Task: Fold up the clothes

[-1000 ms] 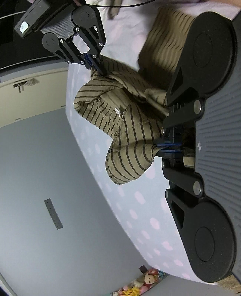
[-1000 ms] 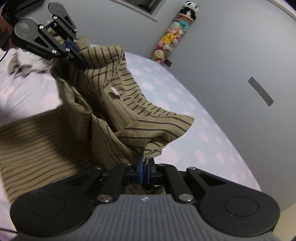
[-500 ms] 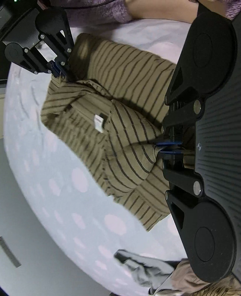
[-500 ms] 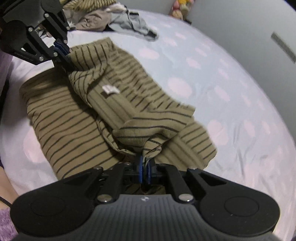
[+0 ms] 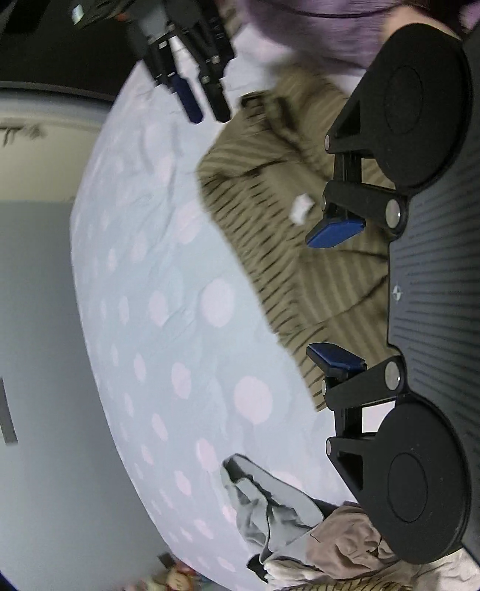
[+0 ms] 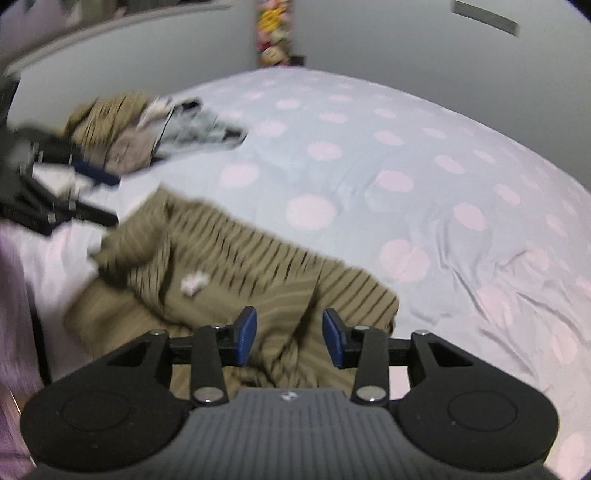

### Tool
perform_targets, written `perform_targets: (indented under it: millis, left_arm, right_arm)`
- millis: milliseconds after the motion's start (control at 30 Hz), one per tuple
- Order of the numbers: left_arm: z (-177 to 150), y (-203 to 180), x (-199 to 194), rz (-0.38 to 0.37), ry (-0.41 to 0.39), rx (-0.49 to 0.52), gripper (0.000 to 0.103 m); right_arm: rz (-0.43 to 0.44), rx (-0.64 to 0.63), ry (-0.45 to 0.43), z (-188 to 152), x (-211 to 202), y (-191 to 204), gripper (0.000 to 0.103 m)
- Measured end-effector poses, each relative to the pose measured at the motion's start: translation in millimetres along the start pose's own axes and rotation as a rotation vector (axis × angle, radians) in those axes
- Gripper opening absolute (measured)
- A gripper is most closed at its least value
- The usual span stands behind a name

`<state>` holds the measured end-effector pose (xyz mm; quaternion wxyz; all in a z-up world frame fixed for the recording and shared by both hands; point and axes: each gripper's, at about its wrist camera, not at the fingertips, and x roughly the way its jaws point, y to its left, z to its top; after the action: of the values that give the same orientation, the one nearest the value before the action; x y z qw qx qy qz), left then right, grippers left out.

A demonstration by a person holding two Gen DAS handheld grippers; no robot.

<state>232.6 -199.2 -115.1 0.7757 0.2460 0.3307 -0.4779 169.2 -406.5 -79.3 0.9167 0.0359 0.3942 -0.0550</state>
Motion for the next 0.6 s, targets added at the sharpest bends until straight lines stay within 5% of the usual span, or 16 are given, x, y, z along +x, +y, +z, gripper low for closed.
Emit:
perform_targets:
  millis: [333,400,467,600]
  left_arm:
    - [24.9,30.5,68.7,-0.002,0.182,-0.203,0.053]
    - [23.0,34.4,76.9,-0.024,0.220,-0.227,0.042]
    - [19.7,37.0,78.6,-0.065,0.239,-0.243,0.018]
    - [12.6,35.5,58.9,-0.133,0.205,-0.238,0.009]
  right_arm:
    - [0.016,0.151,0.083,33.2,57.7,-25.2,0.039]
    - [0.034,0.157,0.117,33.4,68.7,-29.1,0.026]
    - [0.052,0.151,0.134,30.3,71.6,-29.5,0.013]
    - [0.094,0.122,0.096,21.0,57.7,-27.2,0.005]
